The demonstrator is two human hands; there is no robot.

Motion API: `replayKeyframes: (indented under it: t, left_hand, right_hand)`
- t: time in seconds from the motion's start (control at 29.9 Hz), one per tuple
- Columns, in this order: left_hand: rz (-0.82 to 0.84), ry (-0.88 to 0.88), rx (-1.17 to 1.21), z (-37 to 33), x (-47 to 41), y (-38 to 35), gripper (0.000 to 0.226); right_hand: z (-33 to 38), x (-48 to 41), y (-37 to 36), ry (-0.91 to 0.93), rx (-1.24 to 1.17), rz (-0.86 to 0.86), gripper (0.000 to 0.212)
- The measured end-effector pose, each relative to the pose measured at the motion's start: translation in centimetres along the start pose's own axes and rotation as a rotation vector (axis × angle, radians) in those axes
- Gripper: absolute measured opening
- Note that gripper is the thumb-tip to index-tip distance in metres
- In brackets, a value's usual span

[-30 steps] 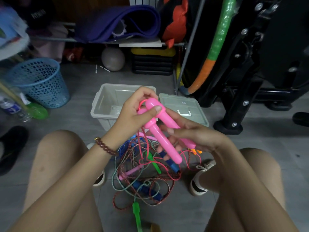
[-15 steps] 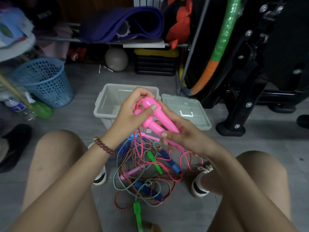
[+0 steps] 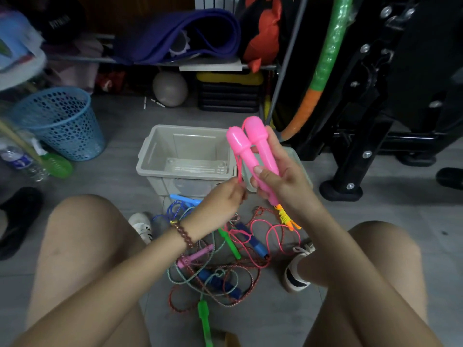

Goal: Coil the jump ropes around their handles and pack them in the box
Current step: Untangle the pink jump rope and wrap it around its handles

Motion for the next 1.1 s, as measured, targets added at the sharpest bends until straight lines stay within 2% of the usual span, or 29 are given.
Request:
replayKeyframes:
  t: [0.07,0.13,0.23,0.37,0.43,0.53,0.63,0.73,0.87,1.0,1.1]
  left_hand:
    - [-0.113,-0.088,-0.313,-1.0,0.7,-0.1,0.028]
    - [-0.235,-0.179,-0.505,-2.4,1.7,0.4,0.024]
    - [-0.374,-0.248,-0.712,-3.3,2.7,1.8,0.024]
    - [-0.439,-0.349,-0.913,-3.9,2.8,3.0,0.029]
    - [-0.463,-0.418,-0.917,-4.0,3.1,3.9,0.03]
    - [-0.511,-0.595,-0.874,-4.2,3.7,4.8,0.036]
    - [-0.44,-0.711,-0.87,-4.1,3.9,4.6,0.033]
    - [-0.382,-0.754,-0.874,-3.9,4.0,4.9,0.031]
    - [-0.327,-0.715,-0.714,-4.1,4.3,6.1,0.027]
    - [-0.25,-0.576,-0.554,-3.9,3.8,6.8,0.026]
    - [-0.171,-0.507,-0.515,-3.6,3.3,6.0,0.019]
  right_hand:
    - [-0.3,-0.2,0.0,0.095,0.302,0.013,0.07]
    - [-0.6,-0.1,0.0,0.228,0.597,0.08,0.07]
    - [-0.8,0.1,-0.4,0.214,0.731,0.182,0.076]
    - [-1.0,0.8,-1.7,0.216,0.936,0.338,0.082]
    - [-1.1,0.9,-1.8,0.19,0.993,0.407,0.083]
    - [-1.3,0.8,-1.3,0.144,0.952,0.477,0.082]
    - [-1.8,1.1,-1.3,0.09,0.943,0.595,0.082]
    - [-2.0,1.5,-1.4,0.053,0.891,0.692,0.081]
    - [-2.1,2.1,-2.2,0.016,0.805,0.749,0.076]
    - [-2.1,3.1,-2.9,0.004,0.753,0.763,0.039]
    - [-2.1,3.1,-2.5,-0.02,0.704,0.792,0.035]
Point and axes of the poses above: each hand's wrist, its own x-axis away from the middle knuckle, its own y-axis out of the back of the hand, z = x × y, the point moved 5 cm from there along -x, towards the middle knuckle, and after that the axes turned 15 degrees about y, right-handed, at the moved point
